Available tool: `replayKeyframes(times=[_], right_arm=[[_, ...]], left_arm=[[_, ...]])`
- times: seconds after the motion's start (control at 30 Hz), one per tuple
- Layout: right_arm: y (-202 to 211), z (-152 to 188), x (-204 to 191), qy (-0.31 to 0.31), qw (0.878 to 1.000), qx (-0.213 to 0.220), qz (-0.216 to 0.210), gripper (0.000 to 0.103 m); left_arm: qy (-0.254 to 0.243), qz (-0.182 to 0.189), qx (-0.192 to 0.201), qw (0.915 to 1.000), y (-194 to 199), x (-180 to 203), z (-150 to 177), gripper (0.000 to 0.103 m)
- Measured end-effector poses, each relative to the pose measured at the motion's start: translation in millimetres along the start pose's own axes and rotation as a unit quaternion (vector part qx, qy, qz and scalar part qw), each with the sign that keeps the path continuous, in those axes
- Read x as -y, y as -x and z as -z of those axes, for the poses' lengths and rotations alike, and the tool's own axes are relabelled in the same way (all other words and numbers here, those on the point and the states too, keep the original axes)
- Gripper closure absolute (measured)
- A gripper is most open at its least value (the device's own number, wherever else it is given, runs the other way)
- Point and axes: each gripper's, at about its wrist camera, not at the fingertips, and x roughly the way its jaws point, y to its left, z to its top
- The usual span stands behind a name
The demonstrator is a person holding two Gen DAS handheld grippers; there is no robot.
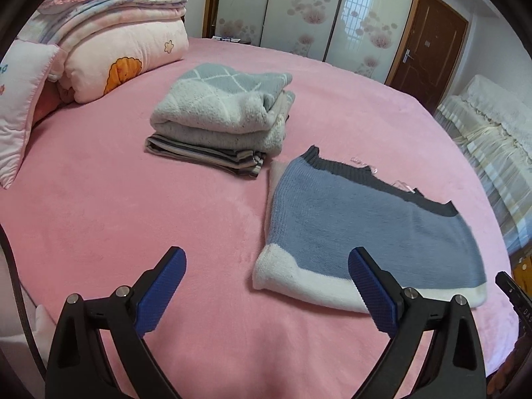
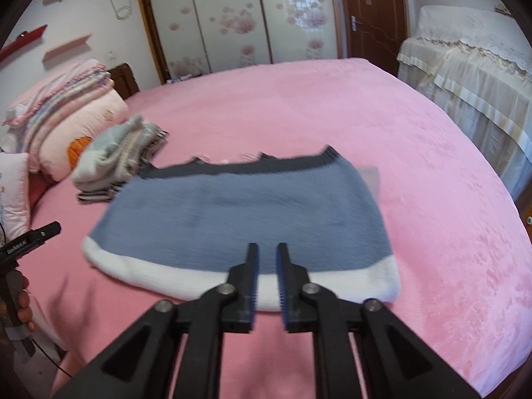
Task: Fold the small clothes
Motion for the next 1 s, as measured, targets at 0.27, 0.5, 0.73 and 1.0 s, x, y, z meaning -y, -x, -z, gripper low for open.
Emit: replayKeyframes(times=[0.27, 0.5, 0.73, 1.0], right_arm=[[22, -8, -34, 0.016, 0.999, 0.027, -0.026, 0.068], [5, -7, -44, 0.021, 0.999, 0.019, -0.022, 0.068], [-32, -2, -39, 0.003, 1.000, 0.004, -0.008, 0.068], [-61, 1, -44, -0.013, 1.000, -0.007, -0.020, 0.068]], left_arm=[[0.025, 0.031, -0.017, 0.9990, 13, -3, 15, 0.002], [0.077, 0.068, -0.069, 0.9923, -30, -8, 47, 0.002], [0.160, 0.133, -0.109, 0.9720, -83, -17, 67, 0.002], [0.205, 0.179, -0.076, 0.9594, -109, -17, 66, 0.001]])
